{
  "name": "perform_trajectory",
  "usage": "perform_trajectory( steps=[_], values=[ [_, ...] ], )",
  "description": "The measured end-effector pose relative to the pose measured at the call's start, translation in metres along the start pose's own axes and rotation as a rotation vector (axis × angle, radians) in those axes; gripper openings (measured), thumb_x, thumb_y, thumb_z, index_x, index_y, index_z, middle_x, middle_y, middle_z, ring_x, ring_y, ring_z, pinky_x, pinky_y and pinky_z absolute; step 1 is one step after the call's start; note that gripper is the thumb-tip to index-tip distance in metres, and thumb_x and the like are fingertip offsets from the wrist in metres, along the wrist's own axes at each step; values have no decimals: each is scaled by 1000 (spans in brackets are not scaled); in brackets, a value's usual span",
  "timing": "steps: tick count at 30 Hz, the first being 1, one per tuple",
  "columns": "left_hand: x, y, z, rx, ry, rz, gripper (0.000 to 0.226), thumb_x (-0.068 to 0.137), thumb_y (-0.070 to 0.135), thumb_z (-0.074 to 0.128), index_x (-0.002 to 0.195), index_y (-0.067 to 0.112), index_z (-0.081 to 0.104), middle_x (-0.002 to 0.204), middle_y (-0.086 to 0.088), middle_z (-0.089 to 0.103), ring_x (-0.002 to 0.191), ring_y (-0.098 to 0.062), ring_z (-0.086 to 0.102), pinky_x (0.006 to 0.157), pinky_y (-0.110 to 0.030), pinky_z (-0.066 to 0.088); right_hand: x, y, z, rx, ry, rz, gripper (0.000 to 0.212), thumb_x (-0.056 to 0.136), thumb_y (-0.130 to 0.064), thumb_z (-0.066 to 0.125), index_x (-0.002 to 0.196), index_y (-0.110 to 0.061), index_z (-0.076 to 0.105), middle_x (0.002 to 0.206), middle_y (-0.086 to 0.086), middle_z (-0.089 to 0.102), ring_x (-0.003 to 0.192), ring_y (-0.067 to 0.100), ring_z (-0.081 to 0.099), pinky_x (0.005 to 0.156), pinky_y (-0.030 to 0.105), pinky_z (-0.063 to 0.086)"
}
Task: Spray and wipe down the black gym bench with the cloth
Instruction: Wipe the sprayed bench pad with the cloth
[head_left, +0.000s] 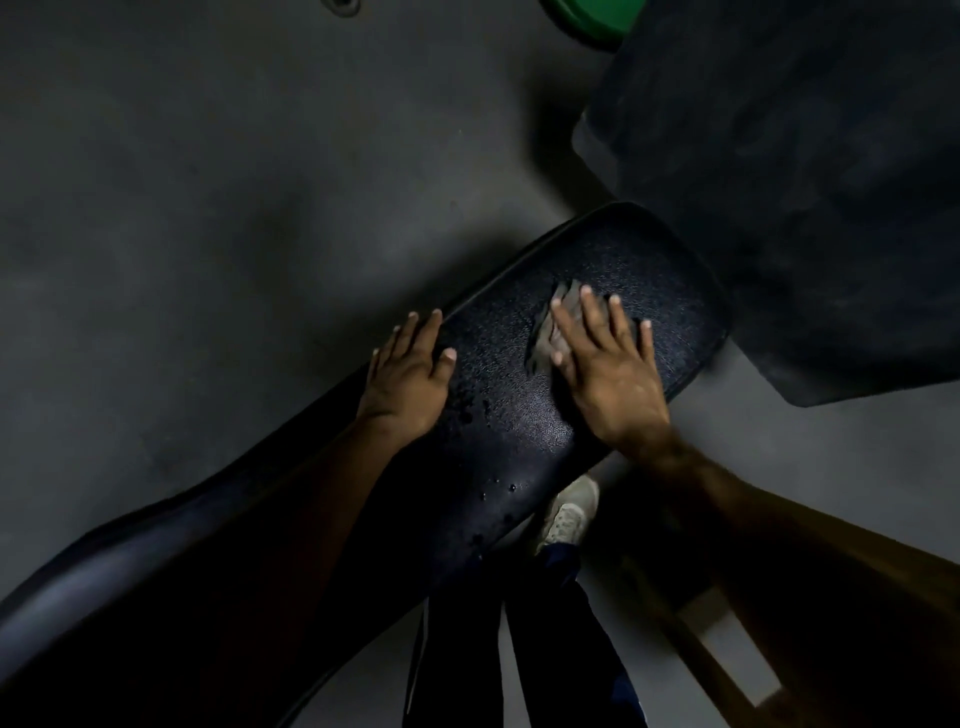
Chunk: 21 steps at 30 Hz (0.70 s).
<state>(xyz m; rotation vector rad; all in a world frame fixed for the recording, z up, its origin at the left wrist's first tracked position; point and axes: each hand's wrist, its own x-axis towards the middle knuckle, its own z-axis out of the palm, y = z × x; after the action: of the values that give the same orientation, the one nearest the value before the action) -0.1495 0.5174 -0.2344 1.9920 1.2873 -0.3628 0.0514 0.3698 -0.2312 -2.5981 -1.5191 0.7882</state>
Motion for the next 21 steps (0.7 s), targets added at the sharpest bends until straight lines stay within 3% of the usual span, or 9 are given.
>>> perform_trajectory(
  steps=[5, 10, 13, 17, 21],
  values=[
    [-1, 4, 1, -110, 51, -54, 55, 107, 34, 32, 159, 23, 19, 168, -4, 10, 155, -20, 7, 124, -41, 0, 59, -38, -12, 34, -19, 21, 58, 113, -44, 28, 168, -37, 11, 178, -1, -4, 164, 34, -9, 129, 59, -6],
    [-6, 5, 0, -288, 141, -156, 51, 108, 27, 35, 155, 7, 31, 165, -10, 23, 154, -21, 16, 122, -31, 5, 55, -82, 8, -133, -46, -306, 61, 108, -37, 37, 167, -31, 21, 178, 1, 12, 163, 39, 6, 128, 64, 5],
    [-17, -11, 2, -252, 240, -213, 60, 101, 37, 30, 149, 3, 41, 159, -17, 34, 150, -29, 26, 122, -39, 14, 20, -78, 30, -211, -36, -464, 65, 104, -38, 40, 166, -32, 24, 177, 2, 18, 162, 37, 17, 128, 62, 15],
    [-43, -32, 14, -123, 252, -174, 54, 104, 30, 40, 156, 17, 32, 165, -8, 24, 154, -26, 17, 123, -46, 11, -20, -37, 37, -284, -48, -524, 63, 108, -47, 36, 167, -36, 18, 177, -1, 15, 163, 31, 19, 128, 58, 21],
    [-47, -30, 19, -96, 298, -177, 57, 103, 23, 43, 158, 21, 27, 167, -4, 18, 155, -23, 10, 123, -46, 7, -5, -20, 23, -268, -34, -429, 62, 107, -41, 36, 167, -33, 23, 177, 1, 18, 162, 34, 21, 128, 58, 21]
  ],
)
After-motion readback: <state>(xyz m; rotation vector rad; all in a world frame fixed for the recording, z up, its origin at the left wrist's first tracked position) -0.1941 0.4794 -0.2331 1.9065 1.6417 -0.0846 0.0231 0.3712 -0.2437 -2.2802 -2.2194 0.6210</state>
